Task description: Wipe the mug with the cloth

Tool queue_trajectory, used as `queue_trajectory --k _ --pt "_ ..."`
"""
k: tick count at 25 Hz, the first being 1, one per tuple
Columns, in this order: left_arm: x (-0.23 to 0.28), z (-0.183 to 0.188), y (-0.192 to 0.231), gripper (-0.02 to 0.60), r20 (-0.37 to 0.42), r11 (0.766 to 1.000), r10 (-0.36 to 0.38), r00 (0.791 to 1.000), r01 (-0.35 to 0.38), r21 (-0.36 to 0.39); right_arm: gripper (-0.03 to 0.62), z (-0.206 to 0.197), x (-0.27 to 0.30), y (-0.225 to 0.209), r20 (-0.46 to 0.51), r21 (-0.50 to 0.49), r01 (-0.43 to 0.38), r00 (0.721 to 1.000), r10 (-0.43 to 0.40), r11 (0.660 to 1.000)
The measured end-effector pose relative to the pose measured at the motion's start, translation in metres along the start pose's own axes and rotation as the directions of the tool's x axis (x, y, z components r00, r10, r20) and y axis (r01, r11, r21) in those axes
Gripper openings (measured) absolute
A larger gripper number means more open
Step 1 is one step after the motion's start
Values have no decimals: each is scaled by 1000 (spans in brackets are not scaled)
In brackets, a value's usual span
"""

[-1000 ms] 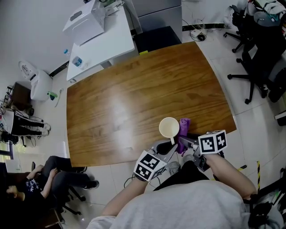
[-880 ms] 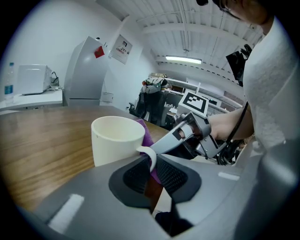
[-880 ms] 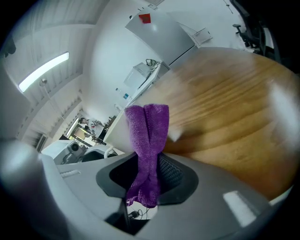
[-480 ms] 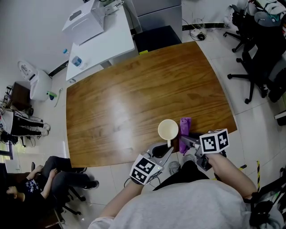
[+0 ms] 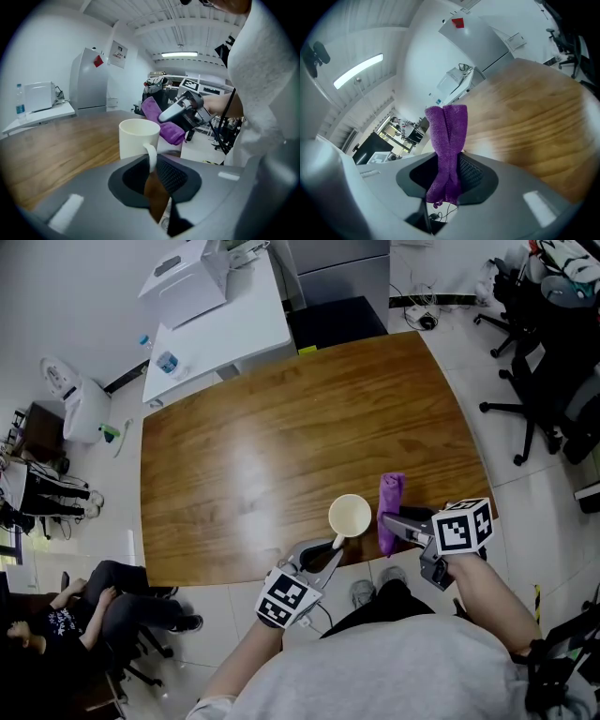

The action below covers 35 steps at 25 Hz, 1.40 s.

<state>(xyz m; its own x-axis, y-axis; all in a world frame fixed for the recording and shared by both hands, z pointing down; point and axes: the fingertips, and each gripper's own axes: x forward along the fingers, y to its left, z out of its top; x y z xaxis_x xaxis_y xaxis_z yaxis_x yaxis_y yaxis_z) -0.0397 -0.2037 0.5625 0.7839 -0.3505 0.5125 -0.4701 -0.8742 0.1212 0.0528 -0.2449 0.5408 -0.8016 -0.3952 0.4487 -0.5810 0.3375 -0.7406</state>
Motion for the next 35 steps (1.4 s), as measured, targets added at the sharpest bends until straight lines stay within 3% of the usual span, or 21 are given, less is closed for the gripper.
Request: queue_trajectory --k 7,15,27,35 --pt "-11 -5 17 43 -15 999 30 999 -30 30 121 11 6 19 -18 -32 -63 998 62 998" --pt "-16 -7 29 51 -18 999 35 999 -35 13 121 1 26 14 -78 -12 -90 993 89 996" --pt "-15 -7 35 51 -20 999 52 998 -52 -7 121 -36 53 -27 -273 -73 11 961 -31 997" --pt "-16 -6 41 52 -3 998 67 998 -67 -22 121 -11 42 -25 -237 -115 3 971 -30 993"
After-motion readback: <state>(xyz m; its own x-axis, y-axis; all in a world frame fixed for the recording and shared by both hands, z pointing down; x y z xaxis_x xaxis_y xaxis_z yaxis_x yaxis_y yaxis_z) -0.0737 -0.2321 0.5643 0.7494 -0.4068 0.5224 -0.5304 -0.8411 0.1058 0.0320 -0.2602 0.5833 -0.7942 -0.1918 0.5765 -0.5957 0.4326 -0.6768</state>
